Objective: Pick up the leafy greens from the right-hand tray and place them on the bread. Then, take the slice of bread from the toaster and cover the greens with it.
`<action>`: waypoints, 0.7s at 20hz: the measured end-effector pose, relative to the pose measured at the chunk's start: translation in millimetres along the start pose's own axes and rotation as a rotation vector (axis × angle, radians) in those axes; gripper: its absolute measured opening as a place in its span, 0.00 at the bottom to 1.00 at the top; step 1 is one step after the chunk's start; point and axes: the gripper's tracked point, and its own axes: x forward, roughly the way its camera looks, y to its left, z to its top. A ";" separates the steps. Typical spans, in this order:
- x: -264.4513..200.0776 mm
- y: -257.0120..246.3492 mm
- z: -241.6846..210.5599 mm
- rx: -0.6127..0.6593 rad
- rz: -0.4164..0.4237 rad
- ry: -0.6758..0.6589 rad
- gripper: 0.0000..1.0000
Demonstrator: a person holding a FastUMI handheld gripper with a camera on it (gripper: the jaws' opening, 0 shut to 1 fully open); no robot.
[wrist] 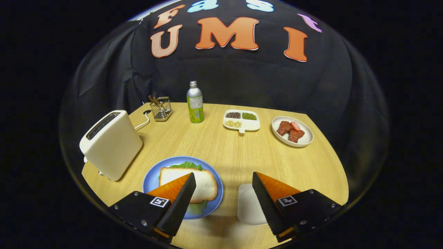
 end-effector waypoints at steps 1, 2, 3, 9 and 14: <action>-8.3 -7.5 11.7 0.014 -0.014 -0.019 0.98; -17.4 -15.1 23.3 0.025 -0.031 -0.039 0.98; -27.2 -23.2 36.9 0.035 -0.054 -0.066 0.98; -96.2 -50.1 106.9 0.052 -0.130 -0.239 0.98; -142.9 -57.4 136.2 0.113 -0.171 -0.341 0.98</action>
